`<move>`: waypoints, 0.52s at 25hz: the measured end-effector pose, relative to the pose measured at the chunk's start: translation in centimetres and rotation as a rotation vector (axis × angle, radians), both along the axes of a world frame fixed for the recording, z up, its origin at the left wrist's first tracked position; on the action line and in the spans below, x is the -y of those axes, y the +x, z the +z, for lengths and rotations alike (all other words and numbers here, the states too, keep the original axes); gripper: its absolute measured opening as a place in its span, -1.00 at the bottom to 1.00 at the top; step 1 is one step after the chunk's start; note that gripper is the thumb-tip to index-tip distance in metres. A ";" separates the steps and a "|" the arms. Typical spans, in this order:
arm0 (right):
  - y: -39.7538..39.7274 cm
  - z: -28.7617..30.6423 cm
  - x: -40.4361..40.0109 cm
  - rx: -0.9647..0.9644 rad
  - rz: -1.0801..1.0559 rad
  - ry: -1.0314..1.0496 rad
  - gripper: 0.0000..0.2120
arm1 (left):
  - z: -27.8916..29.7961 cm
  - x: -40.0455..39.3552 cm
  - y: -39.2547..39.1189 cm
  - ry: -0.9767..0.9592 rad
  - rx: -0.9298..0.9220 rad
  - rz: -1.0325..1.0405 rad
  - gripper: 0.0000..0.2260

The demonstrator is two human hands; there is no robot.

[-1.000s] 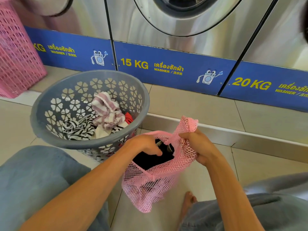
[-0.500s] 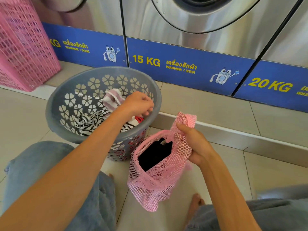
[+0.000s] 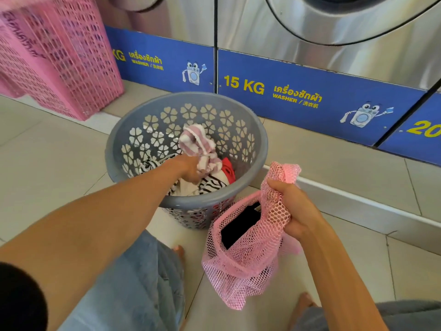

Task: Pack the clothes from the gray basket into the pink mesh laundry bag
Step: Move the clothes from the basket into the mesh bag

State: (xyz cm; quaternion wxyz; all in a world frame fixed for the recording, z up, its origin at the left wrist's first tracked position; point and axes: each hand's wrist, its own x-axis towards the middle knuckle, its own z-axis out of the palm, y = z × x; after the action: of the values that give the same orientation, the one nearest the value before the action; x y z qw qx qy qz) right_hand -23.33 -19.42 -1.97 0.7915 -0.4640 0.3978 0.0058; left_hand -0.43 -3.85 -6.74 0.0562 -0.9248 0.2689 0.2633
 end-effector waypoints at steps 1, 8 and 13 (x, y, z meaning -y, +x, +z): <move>0.0 -0.2 0.0 -0.005 0.005 0.003 -0.86 | -0.7 -1.1 0.7 0.103 -0.047 0.032 -0.26; -0.2 -0.9 1.3 0.014 -0.005 0.025 -0.81 | -1.1 -3.7 3.3 0.365 0.100 0.121 -0.17; 0.1 -1.1 1.1 0.013 0.005 0.021 -0.84 | -0.8 -4.4 2.3 0.489 -0.006 0.100 -0.54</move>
State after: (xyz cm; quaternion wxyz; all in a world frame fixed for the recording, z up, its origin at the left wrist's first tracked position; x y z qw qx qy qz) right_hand -23.19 -20.53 -3.08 0.7990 -0.4566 0.3913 0.0087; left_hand 1.88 0.51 -7.54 0.2643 -0.8950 0.1515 0.3258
